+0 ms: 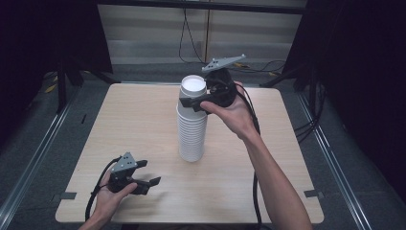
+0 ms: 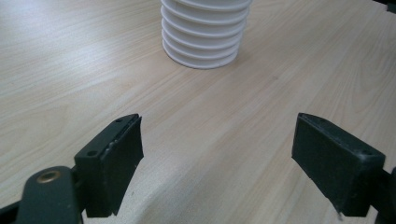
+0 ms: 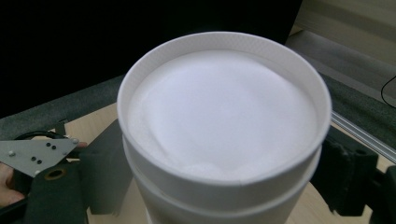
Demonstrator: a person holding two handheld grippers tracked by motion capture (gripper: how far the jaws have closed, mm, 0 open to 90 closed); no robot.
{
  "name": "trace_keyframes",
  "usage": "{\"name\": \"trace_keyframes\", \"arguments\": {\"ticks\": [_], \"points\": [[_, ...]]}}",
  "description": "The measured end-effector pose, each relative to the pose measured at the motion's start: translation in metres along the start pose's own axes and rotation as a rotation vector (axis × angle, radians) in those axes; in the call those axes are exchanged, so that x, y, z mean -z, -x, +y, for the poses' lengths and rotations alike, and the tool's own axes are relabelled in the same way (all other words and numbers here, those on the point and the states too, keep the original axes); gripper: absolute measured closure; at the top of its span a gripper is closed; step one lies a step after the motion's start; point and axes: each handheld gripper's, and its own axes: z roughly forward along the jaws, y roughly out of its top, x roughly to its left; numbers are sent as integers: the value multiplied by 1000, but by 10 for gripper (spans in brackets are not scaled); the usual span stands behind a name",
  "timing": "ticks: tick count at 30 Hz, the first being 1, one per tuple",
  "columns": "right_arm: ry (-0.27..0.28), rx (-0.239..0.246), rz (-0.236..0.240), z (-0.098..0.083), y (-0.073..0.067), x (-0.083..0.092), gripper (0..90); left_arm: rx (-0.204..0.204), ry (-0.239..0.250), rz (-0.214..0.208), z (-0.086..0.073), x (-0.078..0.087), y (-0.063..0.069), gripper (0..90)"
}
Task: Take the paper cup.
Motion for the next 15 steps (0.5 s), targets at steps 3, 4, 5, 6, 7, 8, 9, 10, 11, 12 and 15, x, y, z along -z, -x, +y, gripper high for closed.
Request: {"name": "trace_keyframes", "arguments": {"ticks": [3,4,5,6,7,8,9,10,11,12,15], "points": [[-3,2,5,1,1,0,184,0,0,0,0,0,0,162],[-3,2,5,1,1,0,184,0,0,0,0,0,0,162],[-4,3,4,1,0,0,184,-1,0,1,0,0,0,162],[-2,5,5,1,1,1,186,-1,-1,0,0,0,0,162],[-2,2,7,1,1,1,186,-1,-1,0,0,0,0,162],[-2,1,8,1,1,1,187,-2,-2,-1,0,-1,0,162],[-1,0,9,2,1,1,188,-2,-2,-1,0,-1,0,162],[1,1,9,2,1,1,190,-6,-4,0,0,-1,-1,162],[2,3,8,2,1,2,190,-3,-3,-1,0,-1,-1,162],[1,4,6,3,1,2,191,-3,-4,-1,0,-1,-1,162],[0,-2,7,3,1,2,192,-2,-5,-1,0,-1,-1,162]]}}
